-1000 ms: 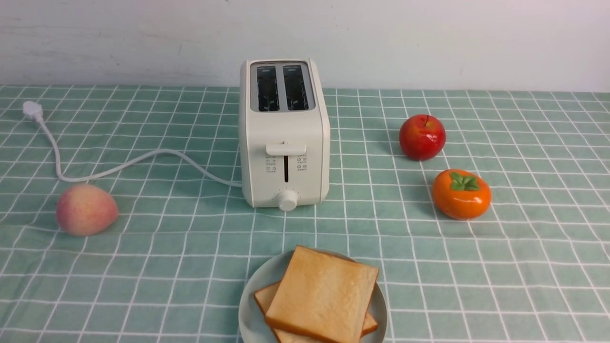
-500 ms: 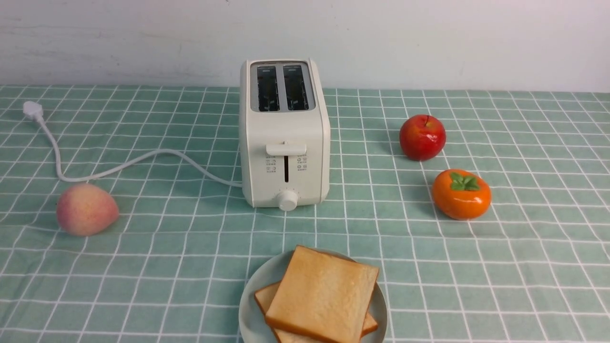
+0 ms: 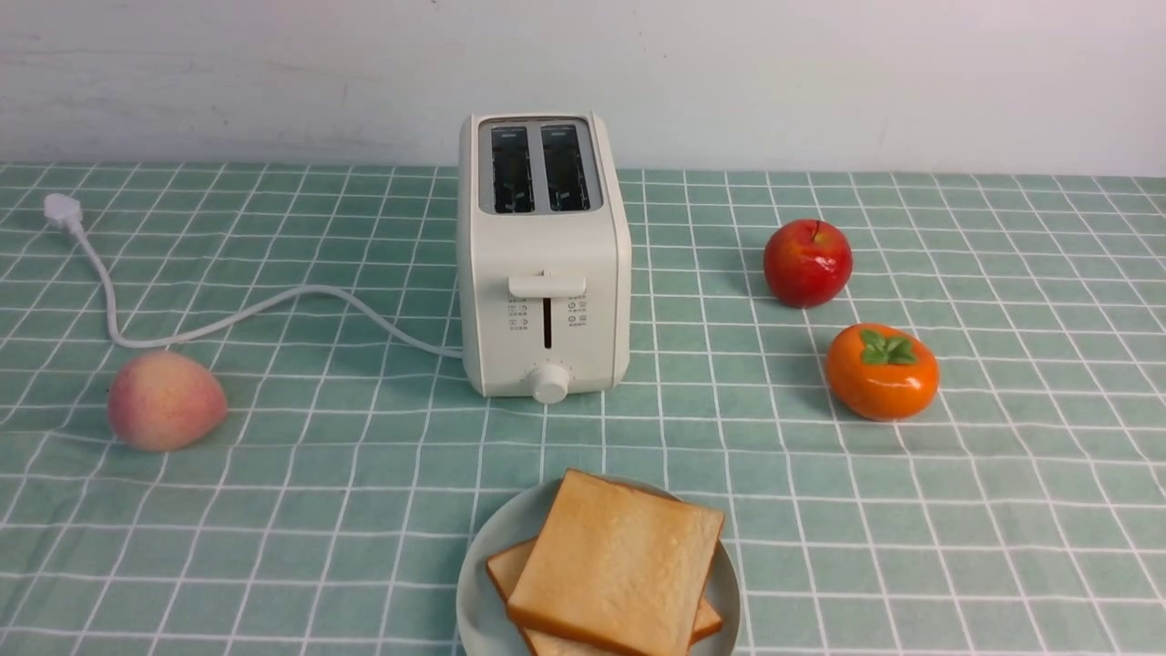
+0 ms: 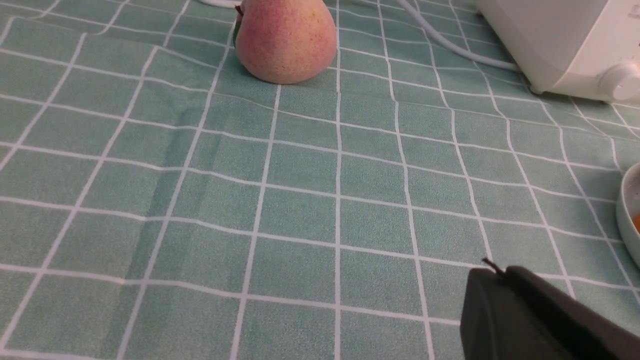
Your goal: Take toasted bread from bread machine on blue coffee table place on plate.
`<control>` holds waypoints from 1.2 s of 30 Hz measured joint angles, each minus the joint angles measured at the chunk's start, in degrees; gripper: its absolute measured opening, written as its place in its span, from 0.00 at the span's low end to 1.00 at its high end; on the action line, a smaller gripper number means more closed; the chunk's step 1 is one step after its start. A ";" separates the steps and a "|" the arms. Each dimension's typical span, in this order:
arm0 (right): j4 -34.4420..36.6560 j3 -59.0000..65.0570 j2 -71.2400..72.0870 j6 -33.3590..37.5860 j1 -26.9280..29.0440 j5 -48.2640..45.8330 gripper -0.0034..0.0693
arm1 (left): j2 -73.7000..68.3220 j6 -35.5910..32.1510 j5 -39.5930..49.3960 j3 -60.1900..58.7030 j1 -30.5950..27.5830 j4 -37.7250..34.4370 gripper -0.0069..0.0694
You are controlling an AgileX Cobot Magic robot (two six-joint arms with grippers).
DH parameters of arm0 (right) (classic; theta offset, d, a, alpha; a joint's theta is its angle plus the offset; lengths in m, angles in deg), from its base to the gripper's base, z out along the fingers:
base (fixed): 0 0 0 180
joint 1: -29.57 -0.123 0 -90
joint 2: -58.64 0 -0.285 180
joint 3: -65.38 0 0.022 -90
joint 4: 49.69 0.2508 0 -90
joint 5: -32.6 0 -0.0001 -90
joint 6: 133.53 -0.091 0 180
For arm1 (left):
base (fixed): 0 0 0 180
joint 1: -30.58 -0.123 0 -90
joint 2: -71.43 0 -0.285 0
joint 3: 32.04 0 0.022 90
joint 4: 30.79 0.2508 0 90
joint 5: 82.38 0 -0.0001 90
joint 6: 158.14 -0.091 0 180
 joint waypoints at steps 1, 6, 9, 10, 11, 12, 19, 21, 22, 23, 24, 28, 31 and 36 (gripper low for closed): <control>0.26 0.00 0.00 0.06 0.00 0.00 0.19 | 0.00 0.00 0.00 0.00 0.00 0.00 0.09; 16.65 0.00 0.00 9.66 0.00 -0.33 0.20 | 0.00 0.00 0.00 0.00 0.00 0.00 0.10; 28.76 0.00 0.00 22.19 0.00 -0.64 0.20 | 0.00 0.00 0.00 0.00 0.00 0.00 0.11; 30.12 0.00 0.00 23.69 0.00 -0.64 0.20 | 0.00 0.00 0.00 0.00 0.00 0.00 0.11; 33.28 0.00 0.00 27.69 0.00 -0.81 0.20 | 0.00 0.00 0.00 0.00 0.00 0.00 0.11; 36.07 0.00 0.00 30.28 0.00 -1.02 0.21 | 0.00 0.00 0.00 0.00 0.00 0.00 0.11; 42.72 0.17 0.00 35.51 0.00 -4.24 0.22 | 0.00 0.00 0.08 0.00 0.00 0.00 0.12; 42.90 1.29 0.00 35.69 0.63 -5.34 0.22 | 0.00 0.00 0.14 0.00 0.00 0.00 0.13; 42.90 2.75 0.00 35.69 2.00 -5.56 0.22 | 0.00 0.00 0.19 0.00 0.00 0.00 0.13; 42.90 4.16 0.00 35.76 3.57 -5.63 0.22 | 0.00 0.00 0.19 0.00 0.00 0.00 0.13; 42.90 5.90 0.00 35.81 5.53 -5.79 0.22 | 0.00 0.00 0.19 0.00 0.00 0.00 0.13; 42.90 14.06 0.00 35.86 14.14 -6.12 0.23 | 0.00 0.00 0.19 0.00 0.00 0.00 0.14; 42.90 20.49 0.00 35.86 20.33 -7.18 0.23 | 0.00 0.00 0.19 -0.03 0.00 0.03 0.14; 42.92 21.46 0.00 35.86 26.43 -10.39 0.24 | 0.02 0.00 0.21 -0.03 0.00 0.03 0.14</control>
